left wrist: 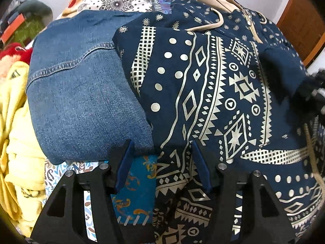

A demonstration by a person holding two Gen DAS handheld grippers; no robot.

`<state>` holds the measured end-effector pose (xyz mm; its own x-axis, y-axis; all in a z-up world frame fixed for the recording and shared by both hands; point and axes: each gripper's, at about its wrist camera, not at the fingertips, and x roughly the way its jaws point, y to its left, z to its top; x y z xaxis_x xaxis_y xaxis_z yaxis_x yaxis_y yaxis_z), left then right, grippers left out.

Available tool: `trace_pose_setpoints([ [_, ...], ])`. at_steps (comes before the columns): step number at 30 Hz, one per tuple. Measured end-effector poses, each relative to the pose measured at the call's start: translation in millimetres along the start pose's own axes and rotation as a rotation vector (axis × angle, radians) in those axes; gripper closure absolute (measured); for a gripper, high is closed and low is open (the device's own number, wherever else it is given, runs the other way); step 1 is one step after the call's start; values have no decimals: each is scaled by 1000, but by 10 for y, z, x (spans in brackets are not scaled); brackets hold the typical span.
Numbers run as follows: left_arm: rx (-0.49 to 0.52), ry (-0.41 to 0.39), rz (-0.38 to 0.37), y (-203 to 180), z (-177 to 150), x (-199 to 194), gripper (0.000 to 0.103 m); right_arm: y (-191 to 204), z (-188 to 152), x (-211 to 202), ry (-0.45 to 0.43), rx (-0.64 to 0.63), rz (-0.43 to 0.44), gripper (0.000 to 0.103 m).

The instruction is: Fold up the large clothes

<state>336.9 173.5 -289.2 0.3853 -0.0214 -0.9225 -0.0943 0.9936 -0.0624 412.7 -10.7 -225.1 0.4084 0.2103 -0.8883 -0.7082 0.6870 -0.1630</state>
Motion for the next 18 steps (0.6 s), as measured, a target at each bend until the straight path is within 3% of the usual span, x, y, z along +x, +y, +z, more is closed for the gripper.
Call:
trace_pose_setpoints([
  [5, -9, 7, 22, -25, 22, 0, 43, -328, -51, -357, -83, 94, -30, 90],
  [10, -22, 17, 47, -34, 43, 26, 42, -958, -260, -838, -160, 265, -65, 90],
  [14, -47, 27, 66, -48, 49, 19, 41, -1515, -567, -1033, -159, 376, -117, 90],
  [18, -61, 32, 78, -29, 43, 9, 41, -1963, -940, -954, -99, 471, -131, 90],
])
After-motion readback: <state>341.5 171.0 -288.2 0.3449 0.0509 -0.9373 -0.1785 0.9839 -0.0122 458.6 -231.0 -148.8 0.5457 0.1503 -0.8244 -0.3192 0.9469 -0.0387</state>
